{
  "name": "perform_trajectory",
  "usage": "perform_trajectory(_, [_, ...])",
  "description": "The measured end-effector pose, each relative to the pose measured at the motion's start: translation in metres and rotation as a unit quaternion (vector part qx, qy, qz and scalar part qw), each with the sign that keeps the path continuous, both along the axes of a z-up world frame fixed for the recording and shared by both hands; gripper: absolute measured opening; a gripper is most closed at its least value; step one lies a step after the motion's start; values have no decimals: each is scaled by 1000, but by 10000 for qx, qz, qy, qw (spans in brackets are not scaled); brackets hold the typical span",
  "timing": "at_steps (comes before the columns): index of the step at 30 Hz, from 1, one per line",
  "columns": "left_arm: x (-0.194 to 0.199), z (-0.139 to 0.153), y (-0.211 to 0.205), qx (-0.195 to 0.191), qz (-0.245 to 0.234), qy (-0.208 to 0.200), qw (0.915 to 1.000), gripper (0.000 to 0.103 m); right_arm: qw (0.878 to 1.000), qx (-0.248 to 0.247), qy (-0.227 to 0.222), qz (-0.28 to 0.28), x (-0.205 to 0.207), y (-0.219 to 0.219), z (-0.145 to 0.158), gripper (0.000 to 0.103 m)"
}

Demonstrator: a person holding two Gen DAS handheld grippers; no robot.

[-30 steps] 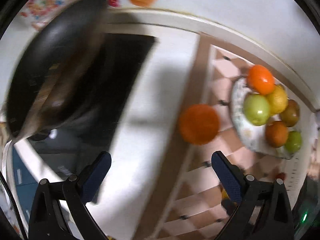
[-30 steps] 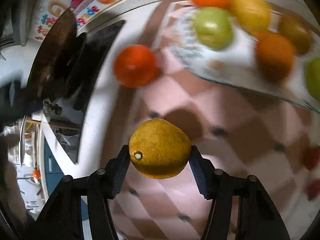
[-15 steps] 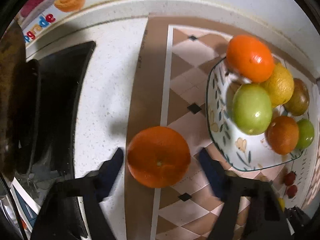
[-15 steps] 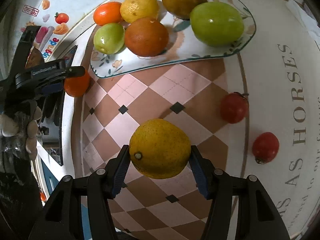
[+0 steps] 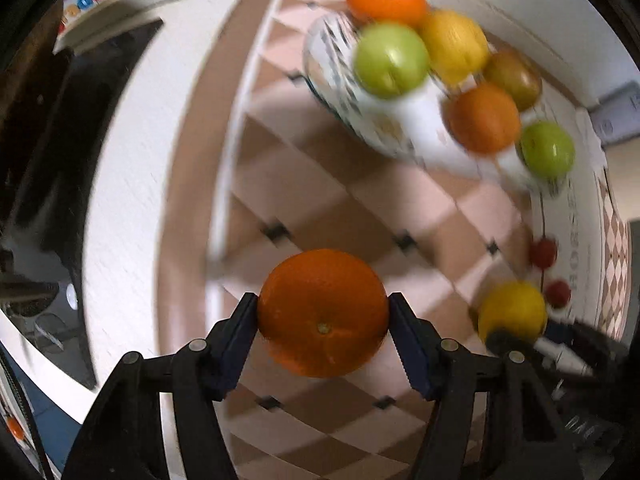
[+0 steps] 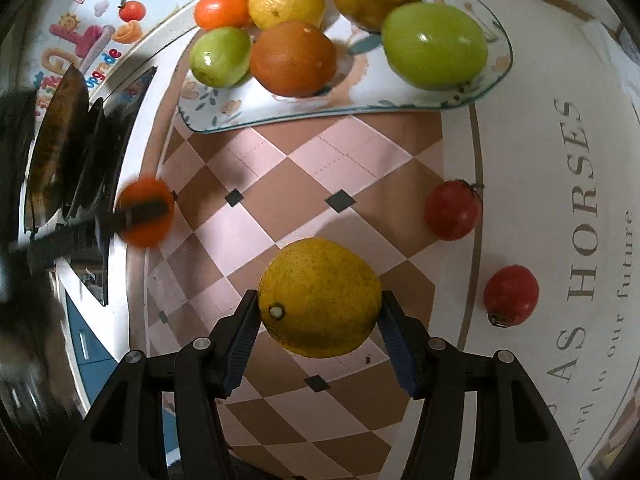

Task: Organize fruits
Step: 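Carry both fruits onto the plate and open both tools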

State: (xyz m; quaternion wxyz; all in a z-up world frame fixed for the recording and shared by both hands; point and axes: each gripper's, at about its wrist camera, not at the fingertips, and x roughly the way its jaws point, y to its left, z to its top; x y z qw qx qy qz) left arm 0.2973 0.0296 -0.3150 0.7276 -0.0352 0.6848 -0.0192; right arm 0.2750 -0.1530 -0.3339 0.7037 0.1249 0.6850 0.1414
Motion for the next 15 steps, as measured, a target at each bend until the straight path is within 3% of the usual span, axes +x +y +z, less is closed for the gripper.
perform_trajectory(2, [-5,0,-6,166,-37,-127,9998,63,10000,46,33,-68,2,-4,0,62])
perform_trajectory(9, [-4,2,-6,183,72,-165,9997,63,10000,21,-59,-64,7,-7,-1,62])
perform_trajectory(15, [-4,35,-2,110,103,-428,9990,63,9994,-69,-338,-33,3,-5,4,61])
